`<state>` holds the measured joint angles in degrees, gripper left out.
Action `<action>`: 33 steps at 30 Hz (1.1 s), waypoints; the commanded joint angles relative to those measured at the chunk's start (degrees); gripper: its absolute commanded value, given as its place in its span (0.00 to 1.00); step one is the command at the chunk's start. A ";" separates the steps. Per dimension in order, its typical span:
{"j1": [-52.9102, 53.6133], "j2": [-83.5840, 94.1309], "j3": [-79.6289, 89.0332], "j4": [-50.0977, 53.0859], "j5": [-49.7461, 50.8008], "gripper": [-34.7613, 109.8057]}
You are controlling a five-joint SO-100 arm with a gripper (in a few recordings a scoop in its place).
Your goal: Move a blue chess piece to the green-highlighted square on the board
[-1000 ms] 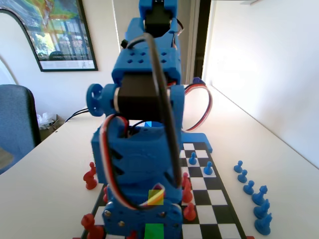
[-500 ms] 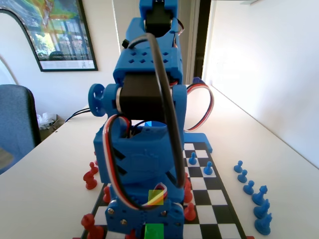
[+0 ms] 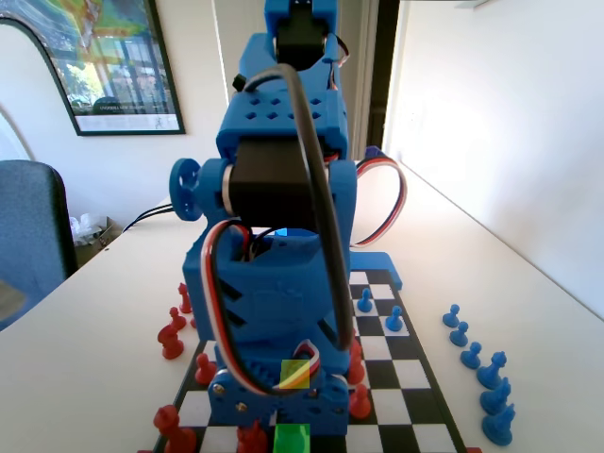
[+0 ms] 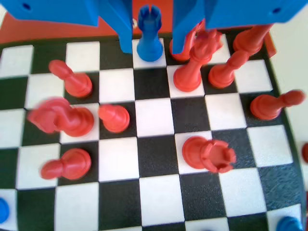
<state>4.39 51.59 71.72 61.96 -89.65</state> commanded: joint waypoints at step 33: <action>-2.99 59.15 34.37 4.66 -4.48 0.25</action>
<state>0.88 98.96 103.71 65.30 -92.81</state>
